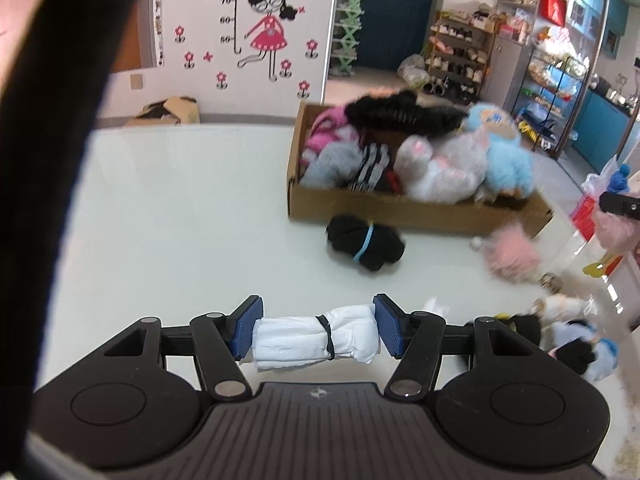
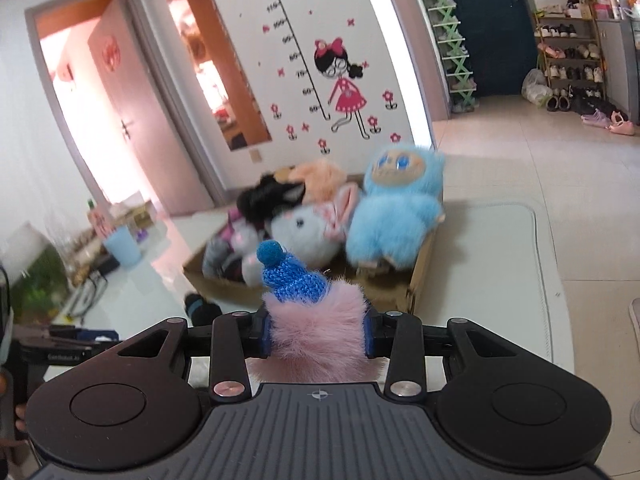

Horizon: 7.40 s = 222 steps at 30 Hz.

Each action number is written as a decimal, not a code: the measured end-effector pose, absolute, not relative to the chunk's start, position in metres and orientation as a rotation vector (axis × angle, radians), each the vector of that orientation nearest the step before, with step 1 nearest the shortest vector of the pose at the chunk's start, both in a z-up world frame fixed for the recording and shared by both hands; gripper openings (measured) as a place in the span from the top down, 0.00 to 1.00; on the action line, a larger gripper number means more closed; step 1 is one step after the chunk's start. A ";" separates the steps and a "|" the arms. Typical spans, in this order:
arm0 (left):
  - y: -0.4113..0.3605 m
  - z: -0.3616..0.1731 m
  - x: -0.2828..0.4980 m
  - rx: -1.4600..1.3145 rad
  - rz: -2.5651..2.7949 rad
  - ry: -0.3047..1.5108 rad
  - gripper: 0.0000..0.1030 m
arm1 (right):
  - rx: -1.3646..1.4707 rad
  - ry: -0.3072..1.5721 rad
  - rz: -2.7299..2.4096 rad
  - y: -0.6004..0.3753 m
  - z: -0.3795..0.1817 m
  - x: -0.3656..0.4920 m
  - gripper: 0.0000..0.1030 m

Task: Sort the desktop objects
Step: 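Carry the white sock and pink plush into the box and open both tools, then grasp the black sock bundle with the left tool while the right tool grasps the pink fluffy pom-pom, then carry the black sock and pink pom-pom into the box and open both tools, then move both tools back to the remaining socks on the table, then grasp the white knitted sock with the left tool while the right tool grasps the light blue knitted bundle, then carry both knitted bundles into the box and open both tools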

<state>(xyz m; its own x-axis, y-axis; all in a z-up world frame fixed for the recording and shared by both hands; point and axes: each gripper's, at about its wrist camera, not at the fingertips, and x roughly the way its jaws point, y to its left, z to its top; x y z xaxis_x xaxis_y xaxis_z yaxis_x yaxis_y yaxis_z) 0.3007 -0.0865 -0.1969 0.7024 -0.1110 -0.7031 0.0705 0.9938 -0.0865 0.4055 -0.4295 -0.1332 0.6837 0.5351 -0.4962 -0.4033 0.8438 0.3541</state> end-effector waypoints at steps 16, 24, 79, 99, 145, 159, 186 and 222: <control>-0.138 -0.142 0.449 -0.073 -0.195 0.722 0.44 | 0.059 0.556 0.525 -0.355 -0.050 0.536 0.56; -0.142 -0.197 0.502 -0.107 -0.213 0.794 0.44 | -0.009 0.659 0.473 -0.311 -0.099 0.618 0.55; -0.125 -0.237 0.371 -0.089 -0.119 0.913 0.45 | -0.083 0.755 0.565 -0.354 -0.211 0.438 0.52; -0.098 -0.154 0.268 -0.055 -0.108 0.752 0.44 | 0.157 0.530 0.532 -0.443 -0.118 0.394 0.52; -0.148 -0.184 0.433 -0.038 -0.201 0.686 0.01 | -0.142 0.573 0.715 -0.352 -0.169 0.488 0.28; -0.123 -0.175 0.362 -0.044 -0.257 0.685 0.01 | 0.002 0.546 0.728 -0.414 -0.145 0.405 0.19; -0.185 -0.243 0.247 0.011 -0.232 0.858 0.41 | -0.162 0.700 0.710 -0.395 -0.215 0.312 0.46; -0.154 -0.100 0.331 -0.014 -0.185 0.642 0.56 | -0.076 0.423 0.579 -0.420 -0.077 0.372 0.47</control>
